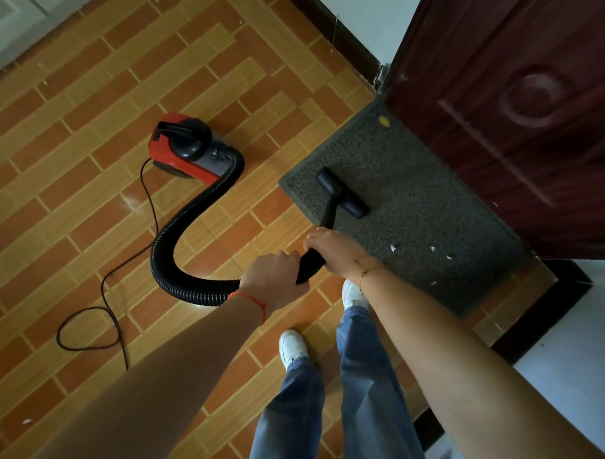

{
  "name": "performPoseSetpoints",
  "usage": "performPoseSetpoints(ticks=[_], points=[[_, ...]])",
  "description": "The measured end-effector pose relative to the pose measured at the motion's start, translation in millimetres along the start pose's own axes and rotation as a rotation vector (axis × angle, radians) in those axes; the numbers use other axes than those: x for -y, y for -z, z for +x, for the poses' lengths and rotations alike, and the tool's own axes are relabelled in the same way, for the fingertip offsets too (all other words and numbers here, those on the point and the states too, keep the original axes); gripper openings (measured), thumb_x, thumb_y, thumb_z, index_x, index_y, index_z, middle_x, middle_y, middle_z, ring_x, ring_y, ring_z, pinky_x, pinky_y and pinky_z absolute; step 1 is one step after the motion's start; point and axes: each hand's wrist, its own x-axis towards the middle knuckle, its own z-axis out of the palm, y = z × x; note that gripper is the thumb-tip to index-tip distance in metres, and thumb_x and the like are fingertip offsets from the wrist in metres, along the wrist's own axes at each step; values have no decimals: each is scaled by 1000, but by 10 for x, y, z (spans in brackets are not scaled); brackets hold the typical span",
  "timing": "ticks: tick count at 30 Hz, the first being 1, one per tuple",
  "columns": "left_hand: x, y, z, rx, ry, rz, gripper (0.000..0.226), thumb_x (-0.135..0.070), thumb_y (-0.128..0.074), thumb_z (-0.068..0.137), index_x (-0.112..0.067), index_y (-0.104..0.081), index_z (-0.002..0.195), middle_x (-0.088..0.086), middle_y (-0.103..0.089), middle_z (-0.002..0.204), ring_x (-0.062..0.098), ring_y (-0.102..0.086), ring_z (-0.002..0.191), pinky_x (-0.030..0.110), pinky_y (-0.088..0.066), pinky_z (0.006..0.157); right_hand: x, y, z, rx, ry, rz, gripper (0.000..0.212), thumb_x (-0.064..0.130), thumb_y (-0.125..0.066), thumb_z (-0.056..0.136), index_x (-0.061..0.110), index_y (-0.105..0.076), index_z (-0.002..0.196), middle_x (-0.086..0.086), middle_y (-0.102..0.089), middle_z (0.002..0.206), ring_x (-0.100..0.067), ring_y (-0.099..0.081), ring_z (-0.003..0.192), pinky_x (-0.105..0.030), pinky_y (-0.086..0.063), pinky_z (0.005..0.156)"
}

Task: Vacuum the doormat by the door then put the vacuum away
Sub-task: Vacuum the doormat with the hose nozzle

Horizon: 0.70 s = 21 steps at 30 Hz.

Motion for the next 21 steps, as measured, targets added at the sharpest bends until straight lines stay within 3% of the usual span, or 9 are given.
performPoseSetpoints(ticks=[9,21], points=[[-545,442,850,-17,70,-68,28,-39,-48,93,-15,-55,107,-5,-41,65,15,-44,54,25,-29,43,-1034,532,165,21,48,-39,32,-8,-56,83,15,-60,105,-2,-60,111,-20,-54,113,-40,-55,82],[-1138,1081,1928,-30,130,-195,18,-34,-50,91,-16,-48,92,-5,-47,65,12,-45,50,25,-32,40,-2226,1229,410,23,94,-87,26,-7,-63,80,13,-60,97,-3,-61,106,-22,-56,110,-41,-54,84]])
